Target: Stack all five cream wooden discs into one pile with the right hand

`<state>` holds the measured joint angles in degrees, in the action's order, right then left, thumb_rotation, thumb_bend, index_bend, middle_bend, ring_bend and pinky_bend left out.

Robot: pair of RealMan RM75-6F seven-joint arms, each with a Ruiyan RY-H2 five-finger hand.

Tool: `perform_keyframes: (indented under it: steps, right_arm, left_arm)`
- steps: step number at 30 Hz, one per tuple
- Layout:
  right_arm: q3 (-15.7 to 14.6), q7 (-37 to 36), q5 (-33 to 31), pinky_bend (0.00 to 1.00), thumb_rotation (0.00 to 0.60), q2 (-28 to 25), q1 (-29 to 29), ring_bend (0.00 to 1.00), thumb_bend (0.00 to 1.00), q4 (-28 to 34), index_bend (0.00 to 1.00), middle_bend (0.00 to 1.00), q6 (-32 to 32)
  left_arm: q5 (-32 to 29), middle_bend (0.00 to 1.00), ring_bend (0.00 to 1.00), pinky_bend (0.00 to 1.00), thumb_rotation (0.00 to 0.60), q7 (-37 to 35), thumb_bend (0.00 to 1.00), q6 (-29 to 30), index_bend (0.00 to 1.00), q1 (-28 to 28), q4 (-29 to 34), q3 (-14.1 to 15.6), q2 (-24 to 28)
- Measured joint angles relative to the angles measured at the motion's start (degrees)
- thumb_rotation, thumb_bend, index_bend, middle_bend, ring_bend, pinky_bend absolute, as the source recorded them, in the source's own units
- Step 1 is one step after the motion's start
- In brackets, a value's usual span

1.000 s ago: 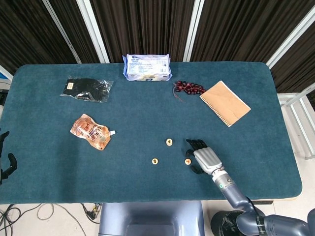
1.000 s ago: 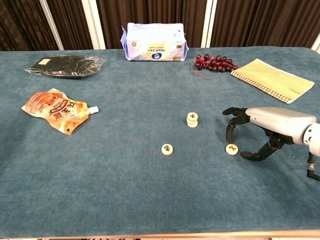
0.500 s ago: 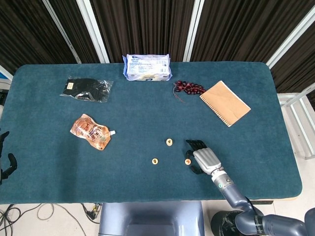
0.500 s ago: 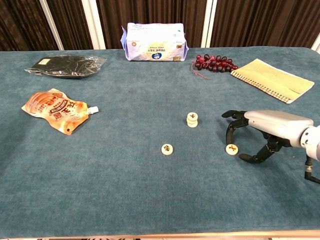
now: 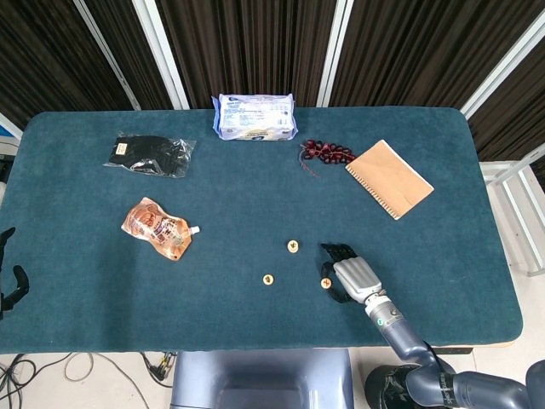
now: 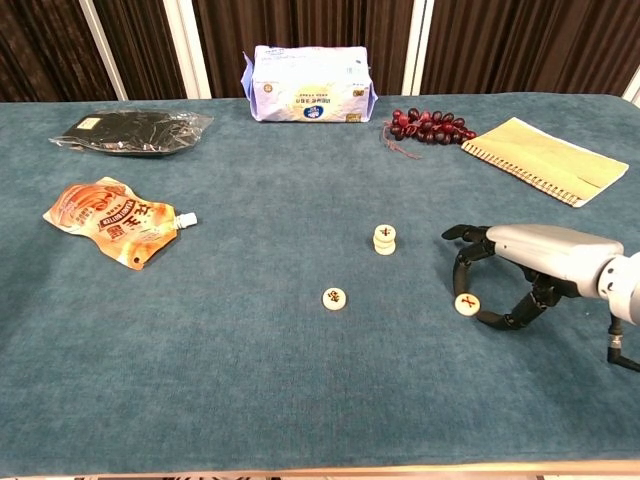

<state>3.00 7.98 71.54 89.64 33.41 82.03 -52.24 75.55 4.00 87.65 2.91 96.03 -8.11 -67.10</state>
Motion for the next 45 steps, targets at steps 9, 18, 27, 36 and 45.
perform_keyframes:
  steps: [9, 18, 27, 36, 45]
  right_arm:
    - [0.3, -0.2, 0.1, 0.00, 0.600, 0.0, 0.0, 0.00, 0.43, 0.2, 0.50, 0.00, 0.2]
    - [0.6, -0.2, 0.1, 0.00, 0.600, -0.1, 0.1, 0.00, 0.43, 0.7, 0.52, 0.00, 0.4]
    - [3.1, -0.6, -1.0, 0.00, 0.600, -1.3, 1.0, 0.00, 0.43, 1.9, 0.52, 0.00, 0.3]
    - [7.8, 1.4, -6.5, 0.00, 0.600, -3.1, 4.9, 0.00, 0.43, 3.5, 0.52, 0.00, 3.3]
    - [10.6, 6.4, -12.8, 0.00, 0.600, -2.0, 10.4, 0.00, 0.43, 3.0, 0.52, 0.00, 6.6]
  left_arm:
    - [0.0, 0.00, 0.00, 0.00, 0.600, -0.1, 0.62, 0.0, 0.14, 0.0, 0.1, 0.0, 0.0]
    - [-0.2, 0.00, 0.00, 0.00, 0.600, -0.2, 0.62, -0.1, 0.14, 0.0, 0.1, -0.1, 0.1]
    - [-0.2, 0.00, 0.00, 0.00, 0.600, -0.3, 0.62, -0.1, 0.14, 0.0, 0.2, -0.1, 0.1]
    - [-0.6, 0.00, 0.00, 0.00, 0.600, -0.6, 0.62, -0.3, 0.14, 0.0, 0.4, -0.3, 0.2]
    - [-0.4, 0.00, 0.00, 0.00, 0.600, -0.6, 0.62, -0.2, 0.14, 0.0, 0.3, -0.3, 0.2]
